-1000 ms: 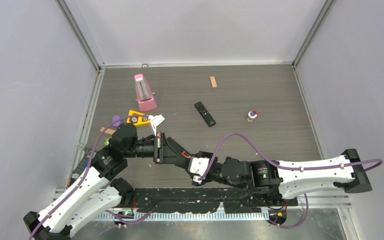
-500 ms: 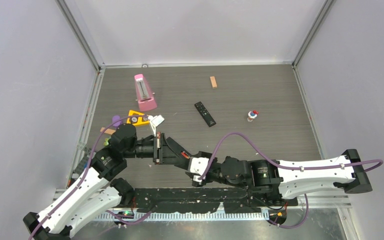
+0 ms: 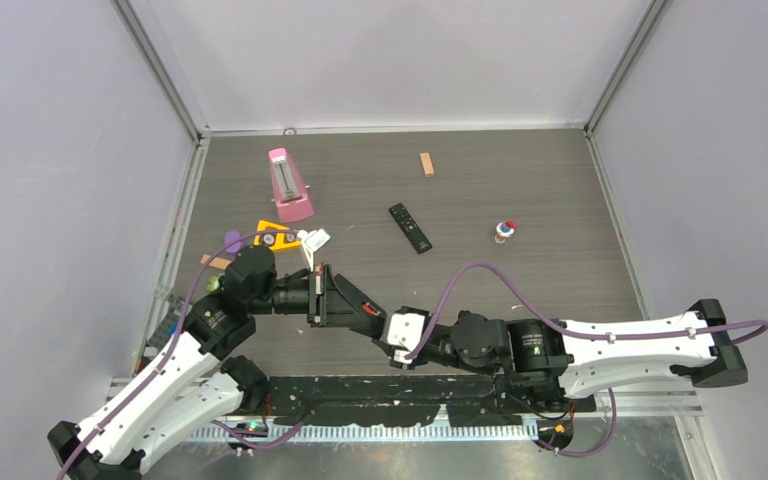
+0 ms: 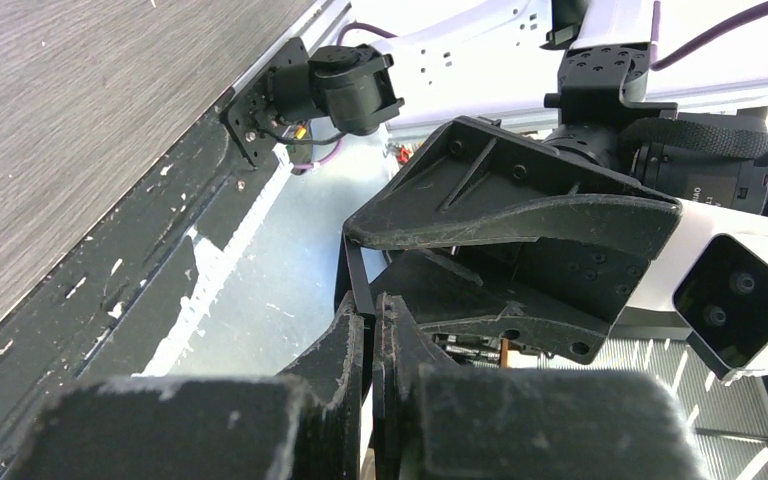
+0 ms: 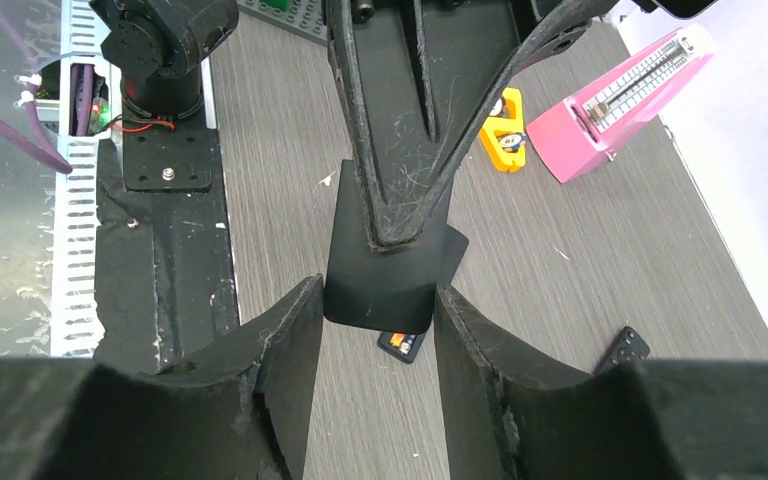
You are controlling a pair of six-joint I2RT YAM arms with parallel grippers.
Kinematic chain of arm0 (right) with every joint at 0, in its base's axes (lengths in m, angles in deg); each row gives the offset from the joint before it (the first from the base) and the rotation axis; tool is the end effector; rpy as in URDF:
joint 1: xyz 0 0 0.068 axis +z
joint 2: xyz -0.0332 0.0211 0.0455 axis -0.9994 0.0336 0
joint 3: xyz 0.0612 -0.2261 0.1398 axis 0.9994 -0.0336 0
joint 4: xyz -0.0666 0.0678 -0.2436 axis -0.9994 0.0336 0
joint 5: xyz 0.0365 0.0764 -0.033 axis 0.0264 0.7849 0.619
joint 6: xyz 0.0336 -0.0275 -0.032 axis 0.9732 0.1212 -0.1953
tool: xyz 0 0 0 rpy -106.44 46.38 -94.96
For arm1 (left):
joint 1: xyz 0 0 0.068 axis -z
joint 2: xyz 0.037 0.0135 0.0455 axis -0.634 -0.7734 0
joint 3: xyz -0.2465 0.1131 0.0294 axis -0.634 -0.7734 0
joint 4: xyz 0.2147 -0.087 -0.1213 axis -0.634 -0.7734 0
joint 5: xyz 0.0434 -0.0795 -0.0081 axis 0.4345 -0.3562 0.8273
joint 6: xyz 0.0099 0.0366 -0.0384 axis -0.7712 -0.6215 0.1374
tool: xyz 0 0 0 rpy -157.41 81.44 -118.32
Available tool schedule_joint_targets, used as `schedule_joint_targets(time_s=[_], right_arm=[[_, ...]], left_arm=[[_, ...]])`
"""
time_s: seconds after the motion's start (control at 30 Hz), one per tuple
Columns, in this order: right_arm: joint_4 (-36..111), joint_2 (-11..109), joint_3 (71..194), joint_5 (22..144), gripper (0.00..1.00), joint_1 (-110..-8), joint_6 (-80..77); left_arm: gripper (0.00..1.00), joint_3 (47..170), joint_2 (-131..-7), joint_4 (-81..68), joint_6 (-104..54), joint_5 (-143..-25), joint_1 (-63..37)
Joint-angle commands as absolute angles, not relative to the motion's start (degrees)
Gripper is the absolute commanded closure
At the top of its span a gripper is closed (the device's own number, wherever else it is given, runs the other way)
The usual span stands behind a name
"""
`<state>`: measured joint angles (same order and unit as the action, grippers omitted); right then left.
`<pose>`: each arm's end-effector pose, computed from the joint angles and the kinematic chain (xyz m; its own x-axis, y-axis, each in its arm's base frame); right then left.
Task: Load the batteries into the remote control
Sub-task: Adjust the battery cover, then load the battery cover into the remote control.
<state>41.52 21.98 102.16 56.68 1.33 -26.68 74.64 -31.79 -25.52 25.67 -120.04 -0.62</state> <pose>0.0138 0.2206 0.3256 0.2928 -0.3172 -0.9020 -0.8960 0.2384 -0.3747 0.1034 -0.1148 0.3093 -0.9633 -0.0415 -0.2652 0.2495 0.2264 -0.9415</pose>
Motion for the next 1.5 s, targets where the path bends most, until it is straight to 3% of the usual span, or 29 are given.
schedule_joint_targets(time_s=[0.0,0.13,0.23,0.43,0.53,0.6,0.7,0.8,1.07,1.17,1.47], right_arm=[[39.78,22.97,103.67,57.40,0.51,1.27,-26.91],[39.87,23.94,103.69,57.39,0.38,1.25,-26.73],[39.32,24.32,104.00,57.20,0.36,1.23,-26.69],[38.41,23.72,104.01,56.48,0.57,1.25,-26.15],[38.18,22.51,103.72,56.48,0.62,1.23,-25.32],[38.40,21.93,103.56,56.25,0.65,1.22,-24.51],[39.93,21.57,103.31,55.34,0.67,1.22,-22.42],[41.71,21.55,101.45,53.53,0.68,1.10,-16.74],[48.33,26.10,97.40,53.04,0.67,0.55,3.89],[51.47,30.79,99.56,52.85,0.66,-0.46,7.84],[55.28,48.32,107.59,56.82,0.66,-9.36,10.49]], left_arm=[[1.00,74.55,-31.43,-23.72,25.05,-121.65,-0.66],[1.00,74.29,-31.19,-23.67,25.06,-121.75,-0.67],[1.00,73.97,-31.13,-23.70,25.03,-121.80,-0.66],[1.00,73.87,-31.33,-23.45,24.98,-121.74,-0.67],[0.99,73.74,-31.54,-23.53,24.79,-121.57,-0.62],[0.82,73.53,-31.54,-23.45,24.43,-121.11,-0.66],[0.38,73.51,-31.12,-23.87,21.39,-119.33,-0.67],[0.21,75.51,-29.89,-30.08,13.85,-111.93,-0.69],[0.18,74.71,-24.75,-39.55,11.13,-78.49,-0.97],[0.18,73.50,-24.65,-39.79,10.64,-71.86,-2.38],[0.18,62.90,-30.34,-26.83,12.16,-83.80,-16.54]])
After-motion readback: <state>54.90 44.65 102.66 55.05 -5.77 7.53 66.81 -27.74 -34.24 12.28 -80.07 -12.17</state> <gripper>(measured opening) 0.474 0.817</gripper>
